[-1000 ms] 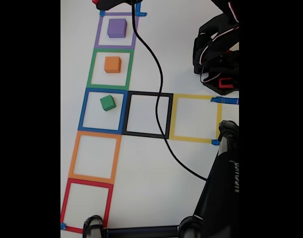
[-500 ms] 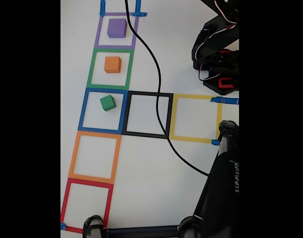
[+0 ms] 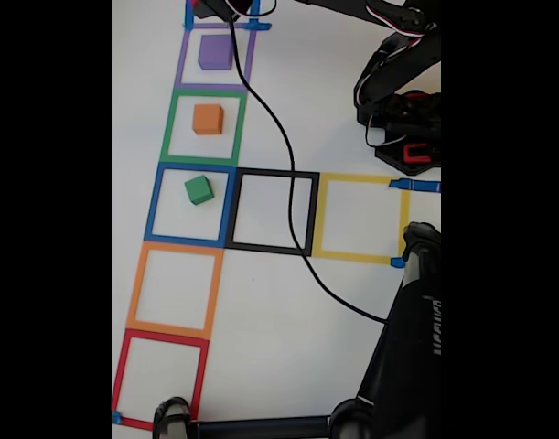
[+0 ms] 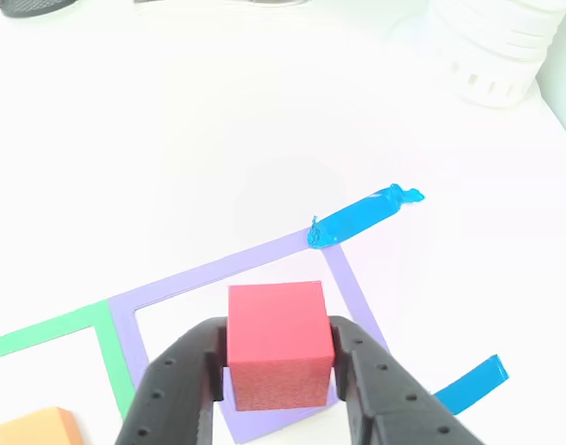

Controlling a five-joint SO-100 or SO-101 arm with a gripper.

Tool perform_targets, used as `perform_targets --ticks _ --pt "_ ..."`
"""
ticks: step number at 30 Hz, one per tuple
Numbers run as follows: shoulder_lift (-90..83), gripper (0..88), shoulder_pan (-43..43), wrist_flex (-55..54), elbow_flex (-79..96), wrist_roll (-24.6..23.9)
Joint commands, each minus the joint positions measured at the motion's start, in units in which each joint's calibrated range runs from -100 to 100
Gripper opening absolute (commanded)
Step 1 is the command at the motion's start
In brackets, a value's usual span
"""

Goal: Tower of hanoi

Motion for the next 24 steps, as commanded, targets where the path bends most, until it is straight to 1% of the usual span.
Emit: perform_targets --ticks 1,5,9,15,19,24 --pt "3.0 1.3 1.9 -15.8 5.2 0.0" --pt "9.4 1.3 3.4 -29.6 10.4 0.0" --pt "15.8 1.3 4.6 -38.4 12.0 0.0" --pt "21.4 1.2 4.8 -48.1 15.8 0.0" --pt "21.8 1.2 3.3 -52.2 19.4 0.0" --pt "25.2 1.2 1.3 -60.5 22.7 0.0"
